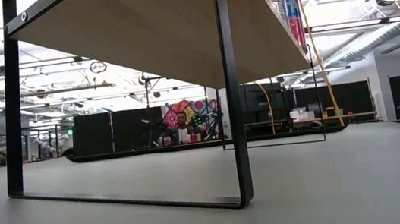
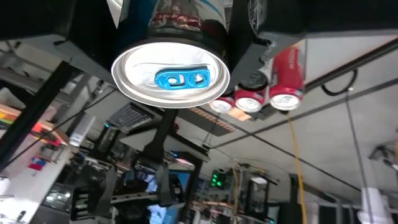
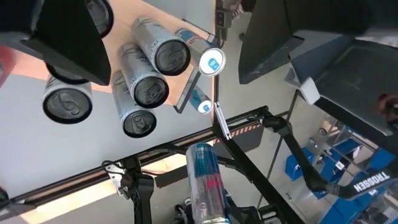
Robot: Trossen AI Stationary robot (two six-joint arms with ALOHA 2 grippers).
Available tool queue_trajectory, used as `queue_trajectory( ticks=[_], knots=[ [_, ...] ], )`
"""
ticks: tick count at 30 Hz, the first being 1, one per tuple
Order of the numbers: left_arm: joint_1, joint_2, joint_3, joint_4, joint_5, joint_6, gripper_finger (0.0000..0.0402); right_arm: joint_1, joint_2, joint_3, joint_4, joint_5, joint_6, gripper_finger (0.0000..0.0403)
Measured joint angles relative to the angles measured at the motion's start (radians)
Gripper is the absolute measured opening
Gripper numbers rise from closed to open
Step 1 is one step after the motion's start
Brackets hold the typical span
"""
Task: Place canned beverage on shelf
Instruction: Put the blue soda can on the shelf aligned with the other blue soda can
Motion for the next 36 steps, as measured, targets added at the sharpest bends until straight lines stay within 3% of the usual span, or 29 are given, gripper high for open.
queue_trajectory(
  ticks=[6, 11, 18, 27, 31, 36],
  knots=[
    [-0.063, -0.001, -0.066, -0.001, -0.132, -0.072, 0.0226, 0.021, 0.0, 0.0, 0.035, 0.003, 0.016, 0.0325],
    [-0.075, 0.003, -0.137, 0.029, -0.205, -0.205, 0.0226, 0.061, 0.0, 0.0, 0.098, 0.074, 0.01, 0.0325],
    [-0.075, 0.074, -0.148, 0.166, -0.212, -0.125, 0.0226, 0.085, 0.009, 0.0, 0.094, 0.177, 0.04, 0.0325],
    [-0.069, 0.188, -0.148, 0.316, -0.242, -0.019, 0.0226, 0.085, 0.009, 0.0, 0.095, 0.208, 0.062, 0.0325],
    [-0.045, 0.218, -0.148, 0.309, -0.229, -0.015, 0.0226, 0.085, 0.009, 0.0, 0.095, 0.209, 0.077, 0.0325],
    [-0.009, 0.22, -0.148, 0.31, -0.062, 0.072, 0.0226, 0.085, 0.013, 0.0, 0.095, 0.209, 0.085, 0.0325]
  ],
)
